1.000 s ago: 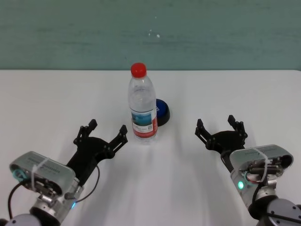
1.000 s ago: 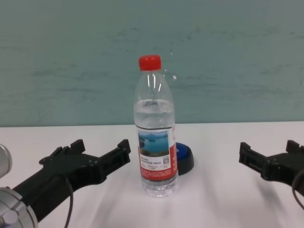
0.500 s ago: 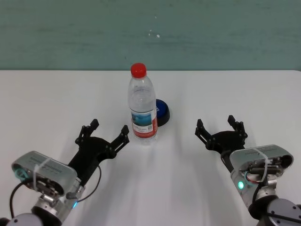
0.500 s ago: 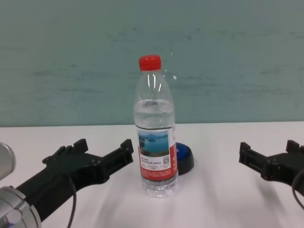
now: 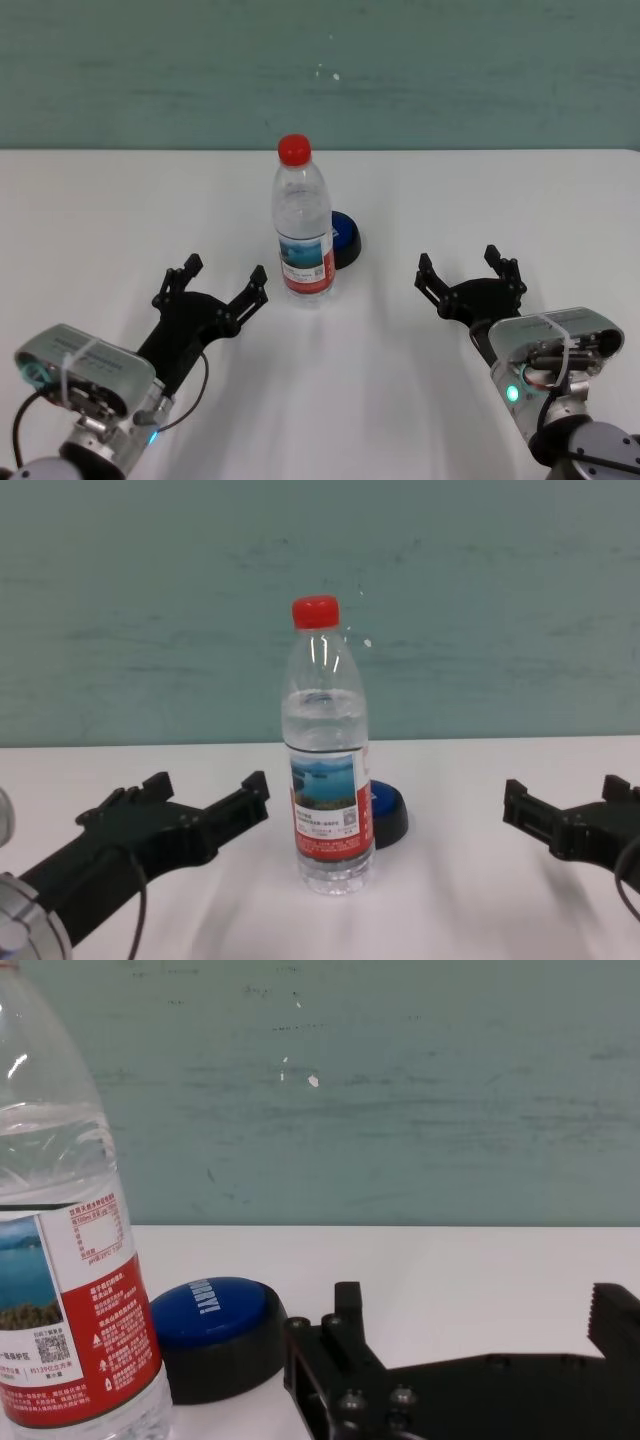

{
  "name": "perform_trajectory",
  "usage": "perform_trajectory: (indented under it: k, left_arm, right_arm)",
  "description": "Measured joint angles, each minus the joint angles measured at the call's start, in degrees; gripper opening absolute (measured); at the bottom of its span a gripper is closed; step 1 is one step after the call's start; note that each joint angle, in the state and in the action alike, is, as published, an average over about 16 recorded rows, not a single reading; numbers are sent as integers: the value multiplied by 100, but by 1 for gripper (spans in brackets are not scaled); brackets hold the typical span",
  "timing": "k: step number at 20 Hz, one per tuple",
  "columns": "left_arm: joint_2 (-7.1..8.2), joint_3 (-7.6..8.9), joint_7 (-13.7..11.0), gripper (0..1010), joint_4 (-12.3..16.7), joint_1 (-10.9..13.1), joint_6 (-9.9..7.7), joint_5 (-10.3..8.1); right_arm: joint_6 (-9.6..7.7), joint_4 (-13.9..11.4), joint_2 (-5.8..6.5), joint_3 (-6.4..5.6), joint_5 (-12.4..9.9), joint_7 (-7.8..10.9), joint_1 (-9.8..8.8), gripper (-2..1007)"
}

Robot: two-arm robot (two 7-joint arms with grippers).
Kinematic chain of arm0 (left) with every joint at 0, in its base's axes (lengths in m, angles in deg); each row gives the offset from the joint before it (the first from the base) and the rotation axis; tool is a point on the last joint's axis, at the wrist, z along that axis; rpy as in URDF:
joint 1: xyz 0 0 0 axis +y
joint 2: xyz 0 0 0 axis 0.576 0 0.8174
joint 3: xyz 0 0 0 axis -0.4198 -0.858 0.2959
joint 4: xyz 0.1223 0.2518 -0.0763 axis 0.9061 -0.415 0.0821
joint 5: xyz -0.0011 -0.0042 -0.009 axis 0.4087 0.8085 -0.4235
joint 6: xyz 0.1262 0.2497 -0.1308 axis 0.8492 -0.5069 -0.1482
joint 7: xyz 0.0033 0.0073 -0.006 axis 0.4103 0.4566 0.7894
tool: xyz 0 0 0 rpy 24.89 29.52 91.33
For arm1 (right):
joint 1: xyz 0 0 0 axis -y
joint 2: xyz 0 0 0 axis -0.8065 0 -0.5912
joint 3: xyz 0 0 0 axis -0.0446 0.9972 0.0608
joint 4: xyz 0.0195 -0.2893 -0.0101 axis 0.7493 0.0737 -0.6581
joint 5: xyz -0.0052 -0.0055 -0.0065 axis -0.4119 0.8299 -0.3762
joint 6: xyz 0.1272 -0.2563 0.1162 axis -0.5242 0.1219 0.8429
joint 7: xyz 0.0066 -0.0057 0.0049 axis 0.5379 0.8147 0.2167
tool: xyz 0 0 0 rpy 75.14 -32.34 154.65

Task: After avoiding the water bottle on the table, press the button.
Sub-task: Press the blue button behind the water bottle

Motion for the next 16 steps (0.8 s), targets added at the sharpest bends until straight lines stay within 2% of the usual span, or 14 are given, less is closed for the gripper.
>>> perform_trajectory:
  k: [16]
  left_arm:
    - [12, 139, 39, 1010, 188, 175, 40, -50]
  right_arm:
    - [0, 0, 0, 0, 0, 0, 0, 1004]
